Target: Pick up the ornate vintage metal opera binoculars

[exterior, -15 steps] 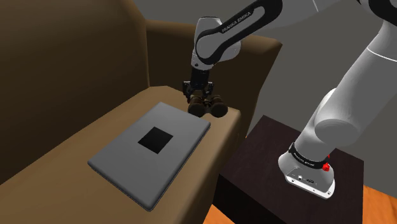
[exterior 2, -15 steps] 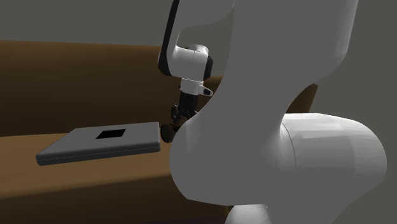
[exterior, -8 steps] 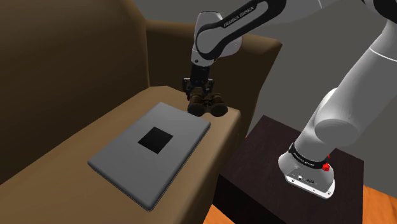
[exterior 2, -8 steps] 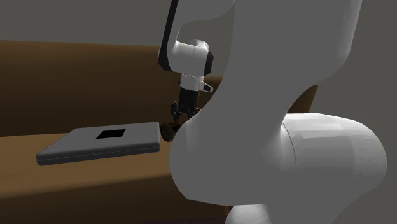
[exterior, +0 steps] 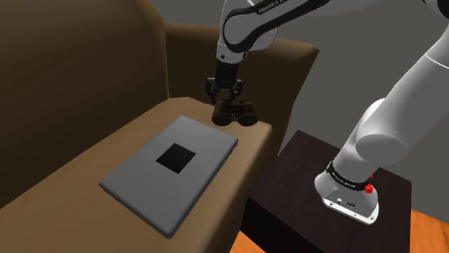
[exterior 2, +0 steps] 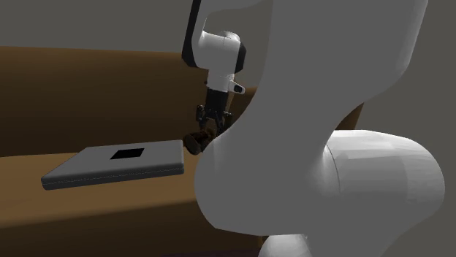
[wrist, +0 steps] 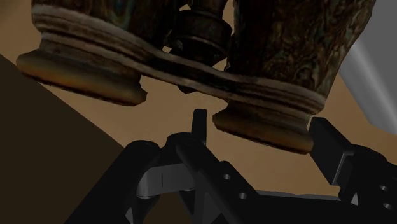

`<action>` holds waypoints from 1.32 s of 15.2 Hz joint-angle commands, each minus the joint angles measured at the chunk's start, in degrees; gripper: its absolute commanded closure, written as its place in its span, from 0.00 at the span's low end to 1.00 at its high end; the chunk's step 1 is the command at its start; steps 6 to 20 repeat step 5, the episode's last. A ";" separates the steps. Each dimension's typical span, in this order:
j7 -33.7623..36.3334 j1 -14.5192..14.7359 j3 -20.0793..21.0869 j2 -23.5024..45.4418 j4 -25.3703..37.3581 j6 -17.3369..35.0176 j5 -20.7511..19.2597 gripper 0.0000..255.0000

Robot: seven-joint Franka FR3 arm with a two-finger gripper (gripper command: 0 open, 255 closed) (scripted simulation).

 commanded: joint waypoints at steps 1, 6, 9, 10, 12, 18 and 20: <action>0.36 -0.05 -0.06 -0.62 1.12 -1.69 -0.17 1.00; 0.66 -0.11 -0.14 -1.25 2.16 -3.34 -0.32 1.00; 0.66 -0.11 -0.14 -1.25 2.16 -3.34 -0.32 1.00; 0.66 -0.11 -0.14 -1.25 2.16 -3.34 -0.32 1.00; 0.66 -0.11 -0.14 -1.25 2.16 -3.34 -0.32 1.00; 0.66 -0.11 -0.14 -1.25 2.16 -3.34 -0.32 1.00; 0.66 -0.11 -0.14 -1.25 2.16 -3.34 -0.32 1.00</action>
